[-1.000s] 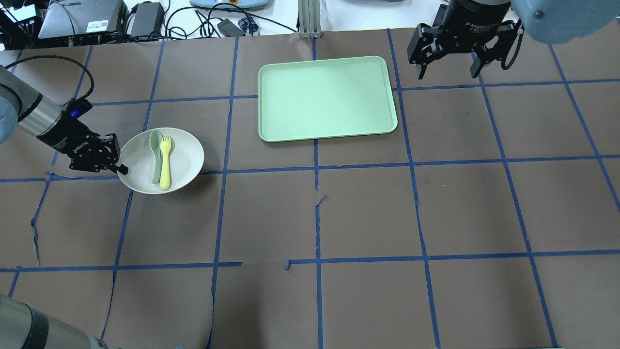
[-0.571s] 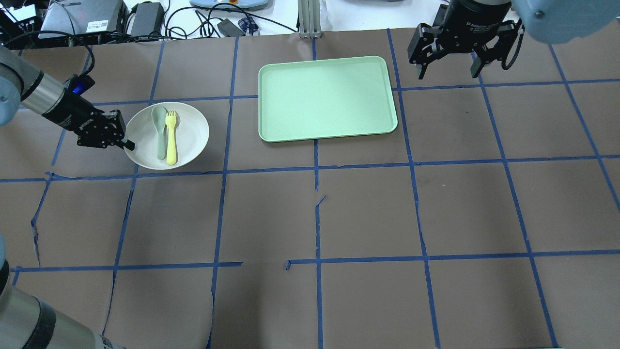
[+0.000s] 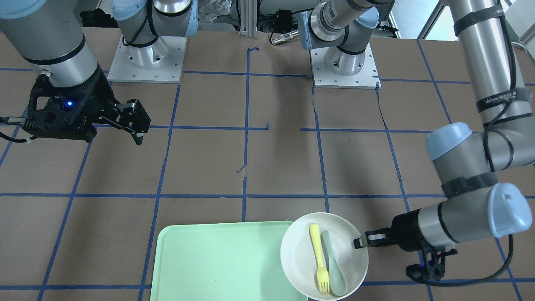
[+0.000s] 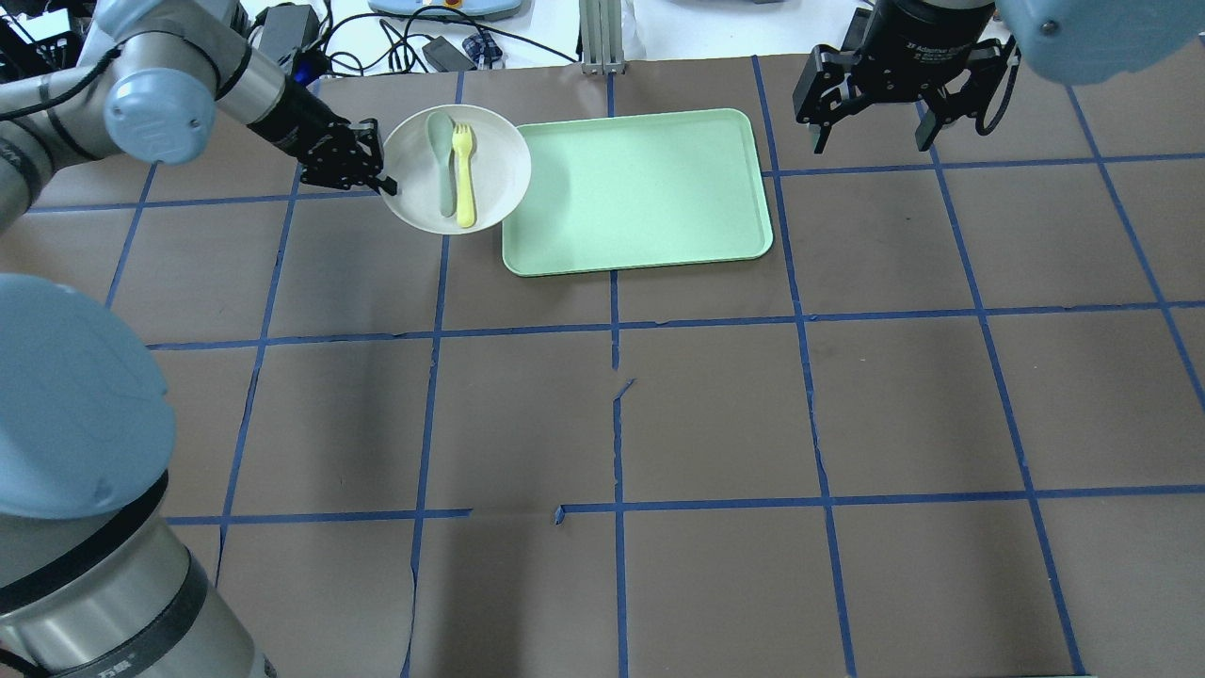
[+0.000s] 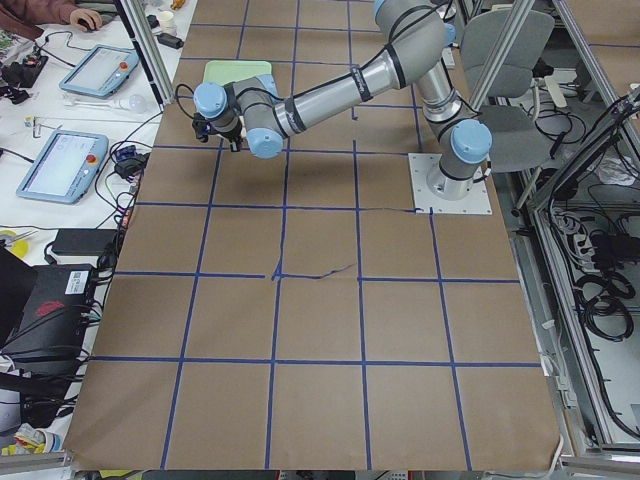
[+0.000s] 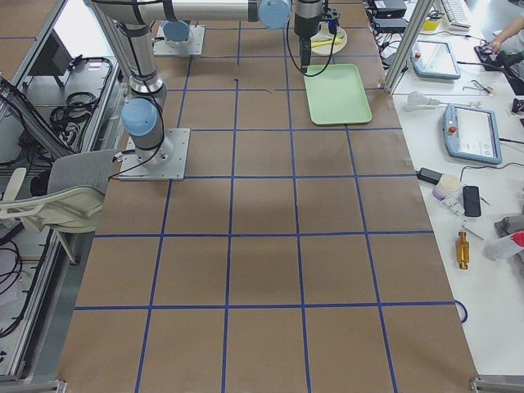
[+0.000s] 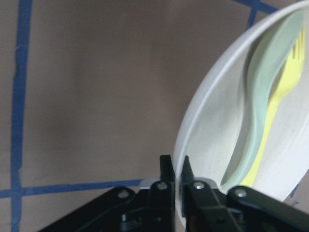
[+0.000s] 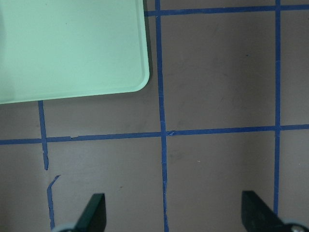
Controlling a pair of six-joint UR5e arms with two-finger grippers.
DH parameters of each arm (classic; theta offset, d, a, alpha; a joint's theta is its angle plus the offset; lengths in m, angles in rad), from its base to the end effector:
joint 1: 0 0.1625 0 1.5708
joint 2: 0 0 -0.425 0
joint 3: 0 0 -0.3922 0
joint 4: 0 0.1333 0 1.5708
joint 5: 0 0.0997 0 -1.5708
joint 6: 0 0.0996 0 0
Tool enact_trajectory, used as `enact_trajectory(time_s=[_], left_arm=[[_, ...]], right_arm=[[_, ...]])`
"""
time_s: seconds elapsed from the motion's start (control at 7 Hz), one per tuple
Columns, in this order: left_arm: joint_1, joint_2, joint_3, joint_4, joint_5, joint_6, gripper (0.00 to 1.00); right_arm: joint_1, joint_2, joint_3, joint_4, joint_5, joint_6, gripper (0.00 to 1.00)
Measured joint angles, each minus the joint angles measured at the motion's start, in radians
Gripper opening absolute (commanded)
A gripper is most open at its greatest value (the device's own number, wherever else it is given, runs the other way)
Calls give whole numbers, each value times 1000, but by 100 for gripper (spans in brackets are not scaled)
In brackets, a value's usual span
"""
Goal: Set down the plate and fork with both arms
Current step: 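Carry the plate with the left gripper onto the mint-green tray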
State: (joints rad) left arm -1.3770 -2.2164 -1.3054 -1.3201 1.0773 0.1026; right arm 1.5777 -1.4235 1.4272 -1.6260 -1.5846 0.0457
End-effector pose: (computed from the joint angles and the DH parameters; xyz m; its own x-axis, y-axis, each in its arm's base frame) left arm -0.0409 -0.7290 0.2566 -0.8675 -0.1288 0.4805 -0.1027 0.9915 0.0804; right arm 0.1358 -0.5583 0.4871 -0.9992 0.0394 0.0114 0.0388 0.9979 -0.0521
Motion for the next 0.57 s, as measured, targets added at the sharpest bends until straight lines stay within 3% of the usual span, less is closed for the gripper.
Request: enact_trajectory(time_s=[0.29, 0.57], left_arm=[[-112, -134, 149, 8, -53, -56, 0], [-193, -217, 221, 26, -54, -129, 0]], right_arm=[[-2, 0, 0, 0, 0, -1, 100], [-2, 0, 0, 0, 0, -1, 100]])
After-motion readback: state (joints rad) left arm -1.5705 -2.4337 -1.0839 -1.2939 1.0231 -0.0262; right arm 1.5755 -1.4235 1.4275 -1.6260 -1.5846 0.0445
